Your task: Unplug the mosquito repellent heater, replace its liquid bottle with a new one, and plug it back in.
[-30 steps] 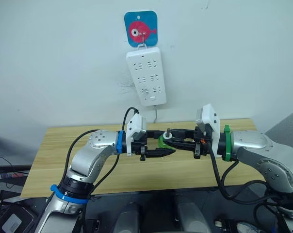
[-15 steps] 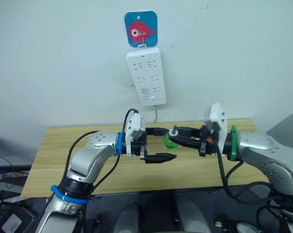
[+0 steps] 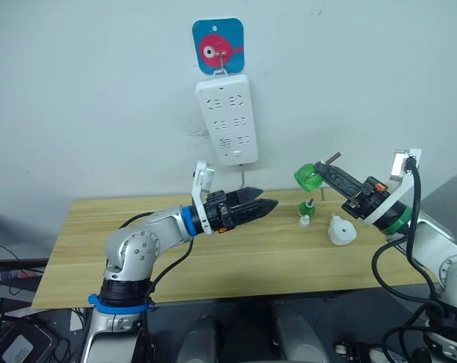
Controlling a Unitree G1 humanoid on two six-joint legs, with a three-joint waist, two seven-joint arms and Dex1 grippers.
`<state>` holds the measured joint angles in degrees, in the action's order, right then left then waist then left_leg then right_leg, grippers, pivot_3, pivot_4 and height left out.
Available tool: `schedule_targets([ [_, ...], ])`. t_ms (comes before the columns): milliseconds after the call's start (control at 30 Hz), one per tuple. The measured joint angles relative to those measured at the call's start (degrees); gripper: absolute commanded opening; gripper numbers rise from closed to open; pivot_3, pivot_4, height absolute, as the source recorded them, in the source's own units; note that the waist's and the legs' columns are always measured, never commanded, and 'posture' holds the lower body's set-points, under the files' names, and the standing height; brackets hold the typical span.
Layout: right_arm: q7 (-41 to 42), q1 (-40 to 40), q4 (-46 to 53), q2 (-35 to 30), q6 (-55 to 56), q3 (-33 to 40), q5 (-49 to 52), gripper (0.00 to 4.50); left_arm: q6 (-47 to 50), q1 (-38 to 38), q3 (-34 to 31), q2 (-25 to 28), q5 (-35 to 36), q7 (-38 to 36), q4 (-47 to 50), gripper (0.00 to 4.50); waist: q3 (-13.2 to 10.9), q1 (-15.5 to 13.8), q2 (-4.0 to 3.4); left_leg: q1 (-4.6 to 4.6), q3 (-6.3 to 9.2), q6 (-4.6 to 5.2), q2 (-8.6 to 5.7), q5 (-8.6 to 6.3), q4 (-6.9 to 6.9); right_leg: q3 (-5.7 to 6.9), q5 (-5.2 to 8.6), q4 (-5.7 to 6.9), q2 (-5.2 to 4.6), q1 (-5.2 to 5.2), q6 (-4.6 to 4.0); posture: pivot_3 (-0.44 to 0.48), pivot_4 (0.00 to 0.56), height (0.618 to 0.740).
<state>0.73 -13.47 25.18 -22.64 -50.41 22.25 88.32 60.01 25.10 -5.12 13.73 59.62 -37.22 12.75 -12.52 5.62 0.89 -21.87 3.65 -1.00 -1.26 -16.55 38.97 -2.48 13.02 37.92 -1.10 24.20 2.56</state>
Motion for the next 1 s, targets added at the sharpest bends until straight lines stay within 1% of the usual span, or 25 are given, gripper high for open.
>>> schedule_targets([
  [67, -2.78, 0.25, 0.17, 0.87, 1.53, -0.29, 3.61, 0.81, 1.54, 0.58, -0.35, -1.07, 2.54, 1.81, -0.08, 4.50, 0.01, 0.19, -0.01, 0.00, 0.00, 0.00, 0.00, 0.00, 0.00, 0.00, 0.00, 0.01, 0.02, 0.00, 0.00, -0.208, 0.161, 0.740],
  [133, -7.11, 1.10, 1.17, 1.82, 4.19, -1.26, 9.28, 0.81, 3.31, 1.34, -1.10, -2.66, 5.60, 4.44, -0.90, 4.50, 0.02, 0.63, -0.02, 0.00, -0.01, 0.00, 0.00, 0.00, 0.00, 0.00, 0.00, 0.02, 0.03, 0.00, 0.00, -0.206, 0.160, 0.740],
  [200, -10.91, 1.30, 2.44, 3.00, 6.94, -2.76, 14.42, 0.81, 3.70, 2.34, -1.60, -3.89, 7.13, 6.59, -2.19, 4.50, 0.03, 0.73, -0.02, 0.00, -0.04, -0.01, -0.02, 0.00, 0.00, -0.01, 0.00, 0.03, 0.06, 0.00, 0.00, -0.206, 0.160, 0.740],
  [333, -14.46, 1.36, 4.05, 2.39, 9.95, -5.13, 18.49, 0.81, 3.92, 4.68, -2.39, -6.21, 9.94, 10.02, -4.57, 4.50, 0.04, 0.73, 0.00, -0.02, -0.04, -0.01, -0.05, 0.01, 0.02, 0.00, 0.00, -0.01, 0.07, -0.01, 0.00, -0.207, 0.160, 0.740],
  [433, -15.55, 1.38, 4.08, 1.22, 11.36, -6.20, 19.22, 0.81, 4.02, 6.84, -3.73, -7.67, 13.20, 12.93, -6.25, 4.50, 0.05, 0.77, -0.01, -0.01, -0.07, 0.00, -0.05, 0.00, 0.02, -0.01, 0.01, -0.02, 0.08, -0.01, 0.01, -0.208, 0.160, 0.740],
  [600, -15.84, 1.49, 4.19, 0.53, 13.10, -8.05, 19.77, 0.81, 3.87, 7.26, -4.28, -9.67, 16.58, 16.98, -6.56, 4.50, 0.06, 0.87, -0.01, -0.01, -0.08, -0.01, -0.04, 0.01, 0.01, -0.03, 0.01, -0.01, 0.11, 0.00, 0.01, -0.208, 0.160, 0.740],
  [800, -15.82, 1.53, 5.08, 0.09, 14.49, -9.88, 19.73, 0.81, 1.64, 7.26, -4.20, -11.89, 16.73, 21.09, -6.64, 4.50, 0.07, 0.85, 0.00, -0.01, -0.15, -0.01, -0.05, 0.01, 0.01, -0.05, 0.01, -0.02, 0.11, 0.00, 0.01, -0.206, 0.160, 0.740],
  [1000, -15.74, 1.57, 5.10, -0.44, 15.03, -10.71, 19.55, 0.81, 0.34, 7.47, -3.77, -12.84, 16.69, 21.82, -6.77, 4.50, 0.07, 0.84, 0.00, -0.02, -0.36, -0.01, -0.05, 0.01, 0.01, -0.08, 0.01, -0.03, 0.12, 0.00, 0.01, -0.206, 0.160, 0.740],
])
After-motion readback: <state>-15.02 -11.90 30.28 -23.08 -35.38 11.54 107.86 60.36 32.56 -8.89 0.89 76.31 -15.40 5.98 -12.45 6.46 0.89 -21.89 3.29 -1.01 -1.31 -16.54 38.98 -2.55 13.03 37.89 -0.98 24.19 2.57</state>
